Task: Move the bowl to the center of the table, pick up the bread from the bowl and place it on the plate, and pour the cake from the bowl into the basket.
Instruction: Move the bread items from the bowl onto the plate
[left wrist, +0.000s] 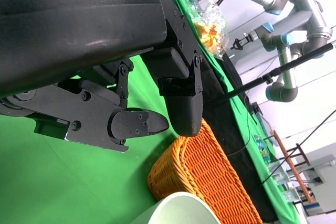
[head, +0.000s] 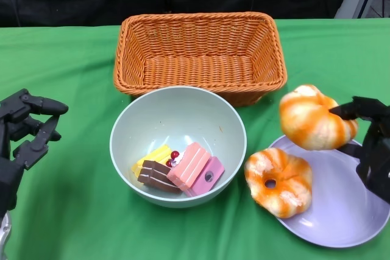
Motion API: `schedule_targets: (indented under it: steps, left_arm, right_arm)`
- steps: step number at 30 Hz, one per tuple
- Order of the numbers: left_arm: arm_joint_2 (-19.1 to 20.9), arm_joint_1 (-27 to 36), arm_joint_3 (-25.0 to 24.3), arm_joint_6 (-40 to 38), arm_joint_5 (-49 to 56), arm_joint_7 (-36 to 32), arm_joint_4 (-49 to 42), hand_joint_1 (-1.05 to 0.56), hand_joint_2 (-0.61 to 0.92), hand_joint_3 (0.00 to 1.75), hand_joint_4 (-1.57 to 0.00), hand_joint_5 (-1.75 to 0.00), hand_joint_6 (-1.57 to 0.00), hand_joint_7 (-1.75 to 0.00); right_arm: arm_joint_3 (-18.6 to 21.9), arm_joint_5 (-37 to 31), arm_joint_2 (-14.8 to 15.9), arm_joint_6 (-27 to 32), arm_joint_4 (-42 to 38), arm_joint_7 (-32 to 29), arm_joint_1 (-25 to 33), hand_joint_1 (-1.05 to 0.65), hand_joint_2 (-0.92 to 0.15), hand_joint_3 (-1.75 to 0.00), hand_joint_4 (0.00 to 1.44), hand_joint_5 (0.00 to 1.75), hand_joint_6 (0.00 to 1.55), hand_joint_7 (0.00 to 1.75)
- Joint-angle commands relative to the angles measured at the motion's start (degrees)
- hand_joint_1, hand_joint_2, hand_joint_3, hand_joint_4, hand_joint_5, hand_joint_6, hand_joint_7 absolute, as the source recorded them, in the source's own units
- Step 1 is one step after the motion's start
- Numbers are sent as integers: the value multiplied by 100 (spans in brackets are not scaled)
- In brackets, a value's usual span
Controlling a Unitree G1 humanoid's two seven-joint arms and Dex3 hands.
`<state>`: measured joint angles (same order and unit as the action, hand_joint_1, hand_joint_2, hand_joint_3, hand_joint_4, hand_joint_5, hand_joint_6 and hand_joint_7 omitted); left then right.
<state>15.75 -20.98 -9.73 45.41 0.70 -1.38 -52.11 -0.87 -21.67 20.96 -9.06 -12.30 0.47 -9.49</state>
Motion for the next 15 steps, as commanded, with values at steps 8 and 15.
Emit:
schedule_targets:
  steps: [8, 15]
  left_arm:
    - [102, -20, -39, 48, 60, -36, 4, -14, 92, 43, -70, -143, -73, -102]
    - [80, -18, -62, 51, 65, -16, 19, -14, 92, 44, -70, -143, -73, -103]
  right_arm:
    - [-46, -297, 395, -32, -760, -202, 16, -7, -92, -3, 72, 124, 93, 45]
    - [-243, -531, 634, 766, -336, 375, 88, -8, -92, -4, 62, 138, 89, 53]
